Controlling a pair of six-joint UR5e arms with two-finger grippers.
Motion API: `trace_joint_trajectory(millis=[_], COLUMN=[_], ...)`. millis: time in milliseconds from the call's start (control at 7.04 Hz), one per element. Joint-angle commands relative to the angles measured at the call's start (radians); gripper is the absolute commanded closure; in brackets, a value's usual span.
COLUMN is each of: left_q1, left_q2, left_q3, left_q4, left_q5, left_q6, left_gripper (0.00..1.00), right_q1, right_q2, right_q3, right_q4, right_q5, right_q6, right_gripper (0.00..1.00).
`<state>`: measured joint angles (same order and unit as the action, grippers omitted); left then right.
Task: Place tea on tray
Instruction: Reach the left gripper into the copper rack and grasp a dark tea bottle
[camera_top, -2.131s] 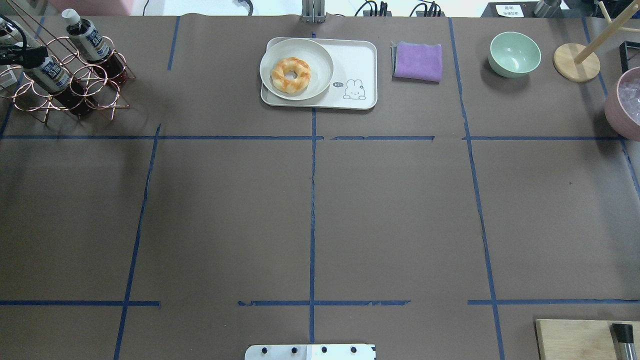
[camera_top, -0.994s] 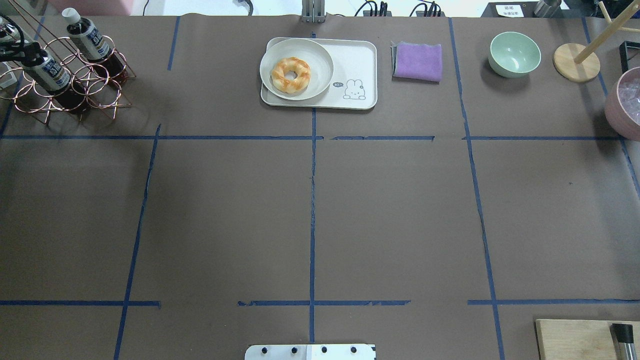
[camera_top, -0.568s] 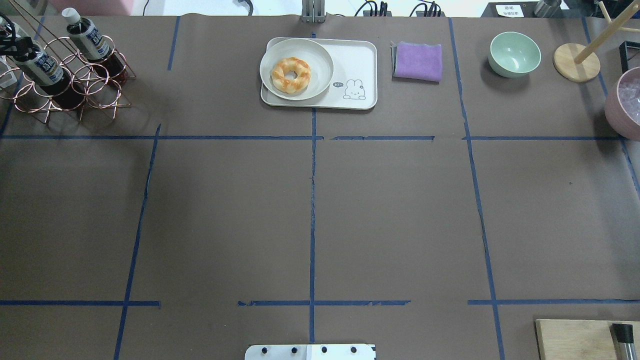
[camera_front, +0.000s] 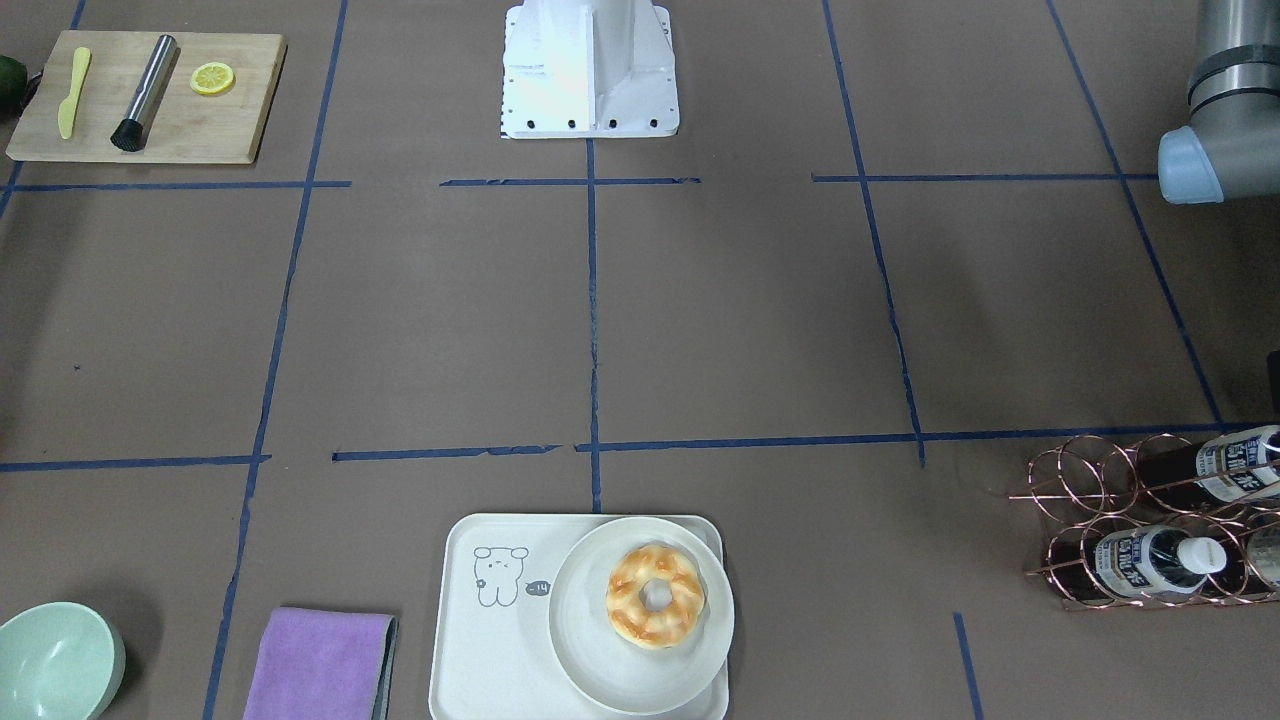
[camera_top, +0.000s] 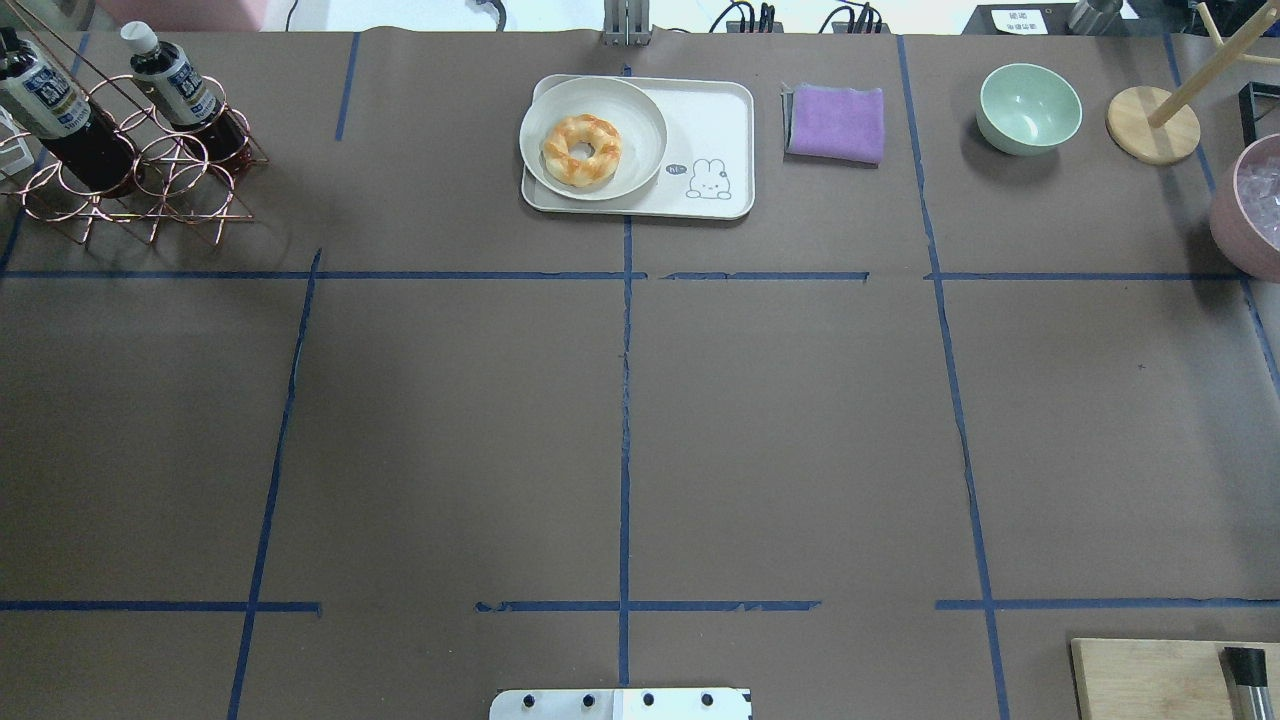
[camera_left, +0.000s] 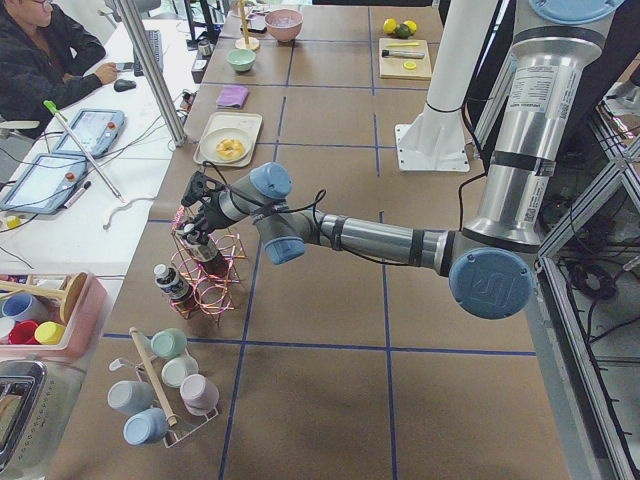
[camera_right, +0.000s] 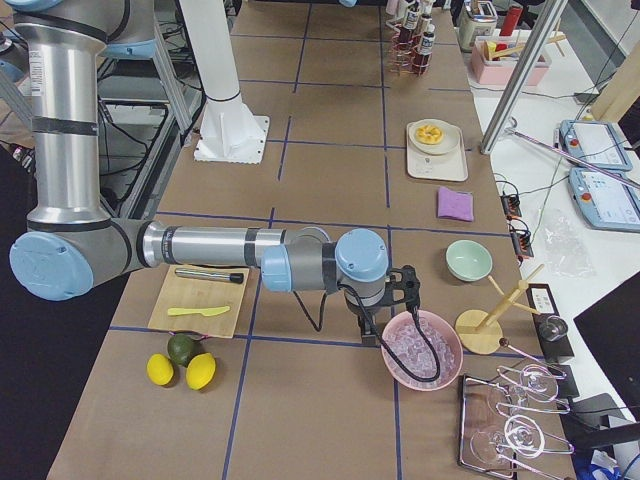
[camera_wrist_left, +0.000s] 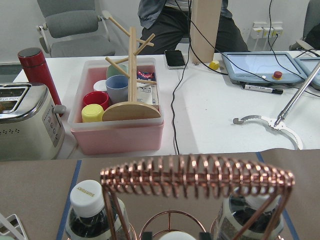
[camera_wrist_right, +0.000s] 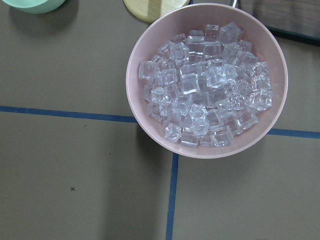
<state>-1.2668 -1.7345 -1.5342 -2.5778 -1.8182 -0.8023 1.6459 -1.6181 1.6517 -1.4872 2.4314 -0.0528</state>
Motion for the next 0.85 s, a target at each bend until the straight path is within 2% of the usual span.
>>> trace_joint_trajectory(millis=[0,284,568,710], left_q1=[-0.057,-0.098,-0.103,-0.091], left_q2=[0.027,0.044,0.174,0.197], left_q3=[-0.101,-0.237,-0.454,-0.533], left_q4=[0.06,0.184,0.28,0.339], left_q5=[-0.05,-0.079,-0.075,-0.064], left_q6=[0.002,0.002,-0.008,-0.015], left_gripper=[1.0,1.0,1.0,1.0], right_q1=[0.0,0.0,0.0,0.0], right_q2=[0.0,0.0,-0.002,-0.002], right_q3=[-0.001,-0.003,0.0,-0.001], right_q4=[0.001,0.001,-0.001,-0.001], right_q5=[0.0,0.0,0.002,0.002], right_q6=[-0.001,-0.001,0.001,0.001], right_gripper=[0.0,0.0,0.0,0.0])
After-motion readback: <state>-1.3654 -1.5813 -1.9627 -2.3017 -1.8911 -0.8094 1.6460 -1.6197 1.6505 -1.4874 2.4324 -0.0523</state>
